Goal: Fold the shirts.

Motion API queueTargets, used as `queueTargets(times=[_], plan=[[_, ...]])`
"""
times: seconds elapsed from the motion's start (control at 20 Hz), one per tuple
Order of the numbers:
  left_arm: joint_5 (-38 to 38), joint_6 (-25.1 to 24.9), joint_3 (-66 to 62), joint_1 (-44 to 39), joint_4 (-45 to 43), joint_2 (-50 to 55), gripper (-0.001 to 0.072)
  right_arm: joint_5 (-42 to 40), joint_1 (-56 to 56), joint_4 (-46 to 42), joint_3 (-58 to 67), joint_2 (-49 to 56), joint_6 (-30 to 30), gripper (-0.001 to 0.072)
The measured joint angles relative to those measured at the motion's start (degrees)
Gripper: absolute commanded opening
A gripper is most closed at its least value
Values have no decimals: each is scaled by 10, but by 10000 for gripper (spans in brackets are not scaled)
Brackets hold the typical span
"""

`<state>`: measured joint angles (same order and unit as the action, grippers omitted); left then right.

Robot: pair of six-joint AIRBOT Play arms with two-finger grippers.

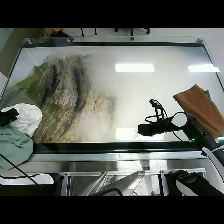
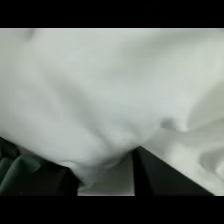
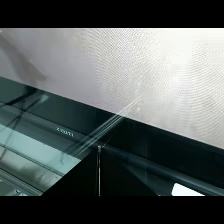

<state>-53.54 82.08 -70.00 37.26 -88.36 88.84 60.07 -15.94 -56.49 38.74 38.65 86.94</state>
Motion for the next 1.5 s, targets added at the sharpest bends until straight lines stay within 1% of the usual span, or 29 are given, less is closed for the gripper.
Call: queueTargets(times=[0.05, 0.2, 0.35, 0.45, 0.6, 0.7, 0.85, 1.05, 1.2, 1.25, 1.3, 1.35, 1.4, 1.45, 1.5], plan=[[-1, 0, -11, -9, -2, 5, 10, 0, 0, 0, 0, 0, 0, 20], [-16, 0, -39, -34, -2, 11, 15, 0, 0, 2, 0, 0, 0, 20], [-53, 0, -78, -62, 16, 10, 15, -1, 0, 8, 0, 0, 0, 20], [-78, -1, -113, -88, 63, -4, 15, -2, 0, 11, 0, 0, 0, 21], [-111, -16, -175, -146, 180, -45, 16, -2, 0, 15, 0, 0, 0, 21], [-139, -24, -216, -203, 256, -78, 16, -2, 0, 27, 0, 0, 0, 21], [-176, -30, -240, -305, 319, -120, 16, -4, 0, 52, 0, 0, 0, 20], [-183, -20, -190, -454, 338, -146, 16, 4, 6, 68, 10, -1, -5, 22], [-144, -14, -127, -540, 334, -135, 19, 22, 32, 73, 27, -1, -18, 29], [-125, -12, -106, -563, 333, -124, 20, 26, 45, 75, 33, -1, -22, 89], [-108, -11, -89, -581, 333, -112, 40, 32, 62, 75, 38, -1, -26, 229], [-96, -10, -76, -594, 331, -99, 398, 36, 80, 75, 42, -1, -26, 275], [-85, -10, -67, -603, 331, -85, 697, 42, 101, 75, 45, -1, -29, 276], [-83, -8, -62, -607, 331, -73, 696, 49, 124, 75, 50, -1, -35, 277], [-85, -4, -61, -605, 330, -62, 695, 56, 150, 76, 57, 0, -43, 334]])
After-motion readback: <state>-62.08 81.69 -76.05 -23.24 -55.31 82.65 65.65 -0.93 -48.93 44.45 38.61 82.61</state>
